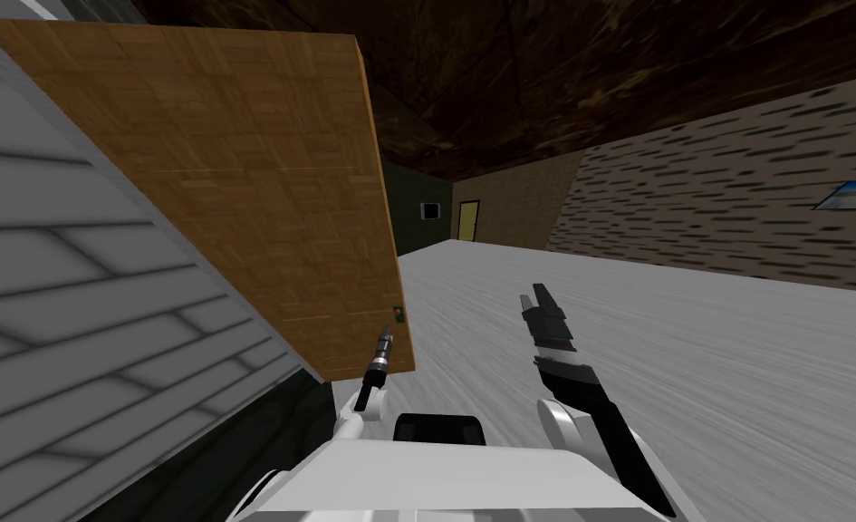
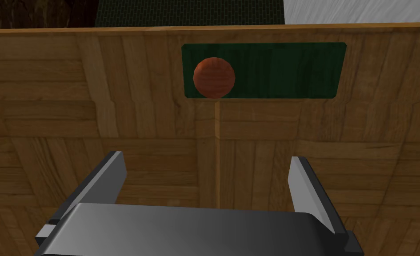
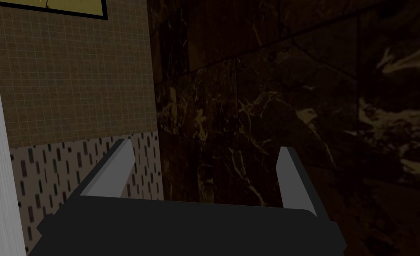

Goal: Push the door open

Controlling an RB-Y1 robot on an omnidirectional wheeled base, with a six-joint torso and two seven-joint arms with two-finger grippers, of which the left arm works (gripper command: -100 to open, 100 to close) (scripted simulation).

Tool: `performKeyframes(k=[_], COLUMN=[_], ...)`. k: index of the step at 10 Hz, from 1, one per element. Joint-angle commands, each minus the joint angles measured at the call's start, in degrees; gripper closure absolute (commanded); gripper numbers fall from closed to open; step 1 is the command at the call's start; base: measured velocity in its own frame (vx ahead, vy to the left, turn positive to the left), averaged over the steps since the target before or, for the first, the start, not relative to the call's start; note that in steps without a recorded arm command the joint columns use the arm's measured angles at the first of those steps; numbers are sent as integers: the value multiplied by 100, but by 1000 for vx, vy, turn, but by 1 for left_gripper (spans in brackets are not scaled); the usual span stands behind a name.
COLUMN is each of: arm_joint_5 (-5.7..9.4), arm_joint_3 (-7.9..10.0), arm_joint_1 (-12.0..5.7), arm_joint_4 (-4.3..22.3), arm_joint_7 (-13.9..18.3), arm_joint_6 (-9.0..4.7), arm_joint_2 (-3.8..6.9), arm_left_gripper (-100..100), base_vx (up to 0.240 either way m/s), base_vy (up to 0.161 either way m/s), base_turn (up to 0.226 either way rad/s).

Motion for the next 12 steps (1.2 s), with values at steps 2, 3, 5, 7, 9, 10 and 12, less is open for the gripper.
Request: performKeyframes(k=[2,3,5,7,9,10,12], arm_joint_5=[1,0,13,24,39,44,48], arm_joint_3=[-14,-13,8,28,53,62,69], arm_joint_1=[14,32,50,62,79,85,88], arm_joint_4=[-82,-102,-89,-75,-56,-49,-44], arm_joint_7=[9,7,-5,-15,-28,-33,-37], arm_joint_6=[53,57,12,-32,-90,-111,-124], arm_joint_2=[-50,-37,-15,-5,-8,-12,-21], arm_left_gripper=[-100,-100,-100,-100,-100,-100,-100], base_vx=[-241,-102,179,210,235,251,189], base_vy=[-91,-41,-23,41,23,43,34], base_turn=[35,9,-36,-19,-43,-24,-25])
